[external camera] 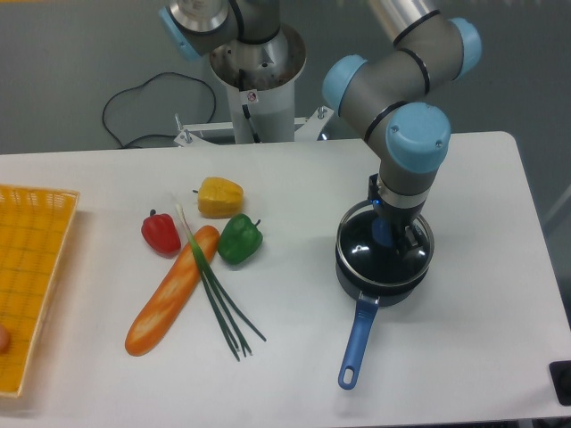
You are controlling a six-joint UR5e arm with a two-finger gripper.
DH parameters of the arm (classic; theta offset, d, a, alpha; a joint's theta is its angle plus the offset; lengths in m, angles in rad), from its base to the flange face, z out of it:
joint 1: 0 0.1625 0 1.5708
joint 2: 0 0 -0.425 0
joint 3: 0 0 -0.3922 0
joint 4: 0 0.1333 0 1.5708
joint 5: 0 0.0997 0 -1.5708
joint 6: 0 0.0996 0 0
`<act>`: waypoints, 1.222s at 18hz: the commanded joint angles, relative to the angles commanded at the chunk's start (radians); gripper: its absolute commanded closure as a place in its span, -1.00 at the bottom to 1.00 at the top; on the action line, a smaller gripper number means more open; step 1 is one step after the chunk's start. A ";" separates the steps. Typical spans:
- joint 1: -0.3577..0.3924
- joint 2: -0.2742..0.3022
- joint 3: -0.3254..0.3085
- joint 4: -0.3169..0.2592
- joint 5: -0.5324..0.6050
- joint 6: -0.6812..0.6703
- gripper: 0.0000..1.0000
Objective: Open the lid
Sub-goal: 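Lift the glass lid up off the saucepan by its knob, then hold the glass lid raised above the saucepan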
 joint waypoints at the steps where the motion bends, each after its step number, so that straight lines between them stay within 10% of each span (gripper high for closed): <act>1: 0.005 0.002 0.002 -0.008 0.000 0.000 -0.30; 22: 0.049 0.080 0.057 -0.138 -0.071 -0.091 -0.26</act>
